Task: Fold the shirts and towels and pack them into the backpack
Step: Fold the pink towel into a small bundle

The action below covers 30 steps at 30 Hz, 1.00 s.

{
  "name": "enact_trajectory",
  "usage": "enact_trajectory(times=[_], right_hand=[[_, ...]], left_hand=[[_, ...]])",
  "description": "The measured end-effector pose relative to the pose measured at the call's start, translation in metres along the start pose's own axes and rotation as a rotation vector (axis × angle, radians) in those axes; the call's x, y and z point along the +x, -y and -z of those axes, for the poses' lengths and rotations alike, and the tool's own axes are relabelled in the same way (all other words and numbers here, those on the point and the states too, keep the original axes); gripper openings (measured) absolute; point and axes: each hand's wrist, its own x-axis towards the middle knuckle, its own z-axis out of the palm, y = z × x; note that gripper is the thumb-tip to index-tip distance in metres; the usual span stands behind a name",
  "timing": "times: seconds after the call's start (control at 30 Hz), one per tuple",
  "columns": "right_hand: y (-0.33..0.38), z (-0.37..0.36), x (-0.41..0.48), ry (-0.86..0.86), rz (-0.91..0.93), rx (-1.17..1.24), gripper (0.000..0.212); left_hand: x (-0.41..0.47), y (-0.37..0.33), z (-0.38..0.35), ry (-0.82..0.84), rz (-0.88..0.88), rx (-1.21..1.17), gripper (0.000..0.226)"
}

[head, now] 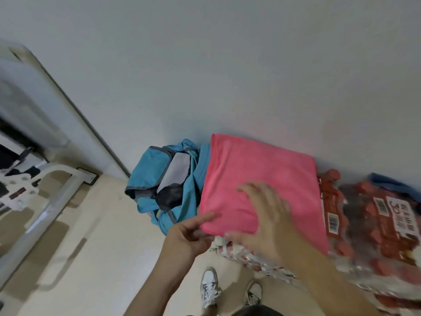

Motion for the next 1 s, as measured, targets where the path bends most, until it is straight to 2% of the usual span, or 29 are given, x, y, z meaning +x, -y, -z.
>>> enact_trajectory(times=[0.07,0.2,0.27,0.4,0.53,0.6,0.7,0.77,1.0], right_hand=[[0.005,-0.030,-0.028,-0.070,0.042,-0.156,0.073],[-0.009,-0.064,-0.037,-0.257,-0.123,-0.228,0.069],[-0.025,-0.063,-0.046,-0.331,-0.141,-0.239,0.070],[-0.060,-0.045,-0.070,-0.430,-0.111,-0.270,0.075],[-0.094,-0.022,-0.092,-0.407,-0.055,-0.196,0.054],[-0.107,-0.009,-0.098,-0.387,-0.019,-0.177,0.043],[-0.124,0.008,-0.105,-0.371,0.077,-0.175,0.030],[-0.135,0.016,-0.112,-0.346,0.128,-0.177,0.029],[-0.160,0.033,-0.136,-0.211,0.168,-0.137,0.031]], left_hand=[[0.001,-0.009,-0.001,-0.028,-0.057,0.118,0.048],[0.005,-0.026,0.000,-0.023,-0.139,0.225,0.032],[0.004,-0.035,-0.002,-0.026,-0.184,0.259,0.027],[0.008,-0.040,0.007,-0.142,-0.309,0.376,0.024],[0.016,-0.033,0.016,-0.179,-0.398,0.626,0.025],[0.017,-0.032,0.016,-0.143,-0.467,0.761,0.028],[0.016,-0.029,0.019,-0.043,-0.514,0.830,0.044],[0.015,-0.024,0.021,0.008,-0.523,0.947,0.048],[0.005,0.011,0.016,0.147,-0.650,1.325,0.027]])
